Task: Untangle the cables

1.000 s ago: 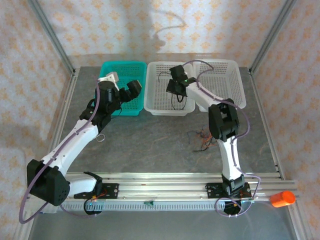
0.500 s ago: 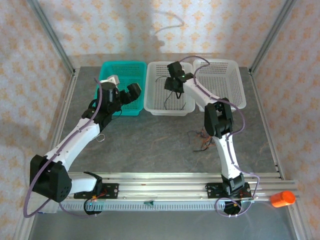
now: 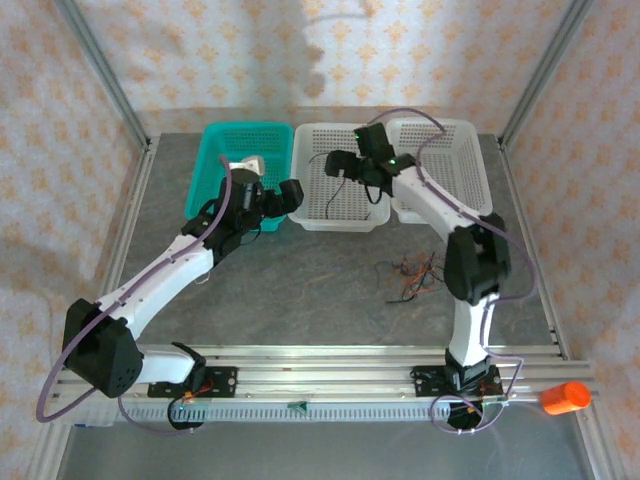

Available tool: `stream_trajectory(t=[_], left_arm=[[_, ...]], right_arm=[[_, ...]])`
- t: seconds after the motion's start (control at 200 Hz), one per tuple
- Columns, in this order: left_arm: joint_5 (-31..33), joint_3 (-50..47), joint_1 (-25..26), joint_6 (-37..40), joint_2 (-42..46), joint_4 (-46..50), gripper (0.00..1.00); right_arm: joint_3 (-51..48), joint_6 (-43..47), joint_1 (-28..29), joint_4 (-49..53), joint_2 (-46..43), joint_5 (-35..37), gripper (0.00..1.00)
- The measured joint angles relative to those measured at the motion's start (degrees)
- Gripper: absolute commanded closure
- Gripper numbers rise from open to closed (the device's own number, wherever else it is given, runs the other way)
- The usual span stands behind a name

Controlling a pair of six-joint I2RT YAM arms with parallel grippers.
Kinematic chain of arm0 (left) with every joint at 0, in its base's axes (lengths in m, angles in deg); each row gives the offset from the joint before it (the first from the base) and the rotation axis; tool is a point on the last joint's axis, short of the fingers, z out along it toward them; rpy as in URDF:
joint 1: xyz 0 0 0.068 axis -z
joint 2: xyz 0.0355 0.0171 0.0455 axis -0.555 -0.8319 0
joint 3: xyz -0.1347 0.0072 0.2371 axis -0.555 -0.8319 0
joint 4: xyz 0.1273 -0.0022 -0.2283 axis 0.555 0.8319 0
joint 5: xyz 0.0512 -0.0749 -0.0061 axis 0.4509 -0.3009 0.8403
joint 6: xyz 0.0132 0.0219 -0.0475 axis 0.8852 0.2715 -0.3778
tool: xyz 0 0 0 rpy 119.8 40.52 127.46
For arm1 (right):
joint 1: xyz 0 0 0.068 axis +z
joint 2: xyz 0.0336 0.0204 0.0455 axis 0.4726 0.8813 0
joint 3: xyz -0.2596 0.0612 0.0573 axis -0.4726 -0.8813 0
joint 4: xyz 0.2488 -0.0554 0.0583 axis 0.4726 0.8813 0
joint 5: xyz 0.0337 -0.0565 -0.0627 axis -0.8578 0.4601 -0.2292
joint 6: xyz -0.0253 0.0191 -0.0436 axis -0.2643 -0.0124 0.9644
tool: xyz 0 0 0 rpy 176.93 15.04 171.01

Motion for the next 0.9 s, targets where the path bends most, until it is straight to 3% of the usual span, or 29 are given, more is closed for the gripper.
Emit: stream_trajectory(t=[0.23,0.461,0.786,0.896], left_arm=[[-1.86,-0.02,0.94,0.59,-0.07,-2.89,0.01],[-5.31,-0.02,7.61,0.57,-4.55,-6.82,0.04],[-6.95,-0.66,18.47,0.39,-10.99,-9.35,0.19],[-6.95,-0.55,21.59,0.57,-13.92,-9.90,0.21]], right_arm=[[-12.59,-0.20,0.00,-5.90,-12.83,2.91,0.00],[-29.35,-0.72,0.02,-6.78,-27.23,7.28,0.00],[-40.63,-11.96,-0.33,1.62,-41.11,14.75,0.33],[-42.93,-17.00,-2.10,6.58,-42.36,15.23,0.36]])
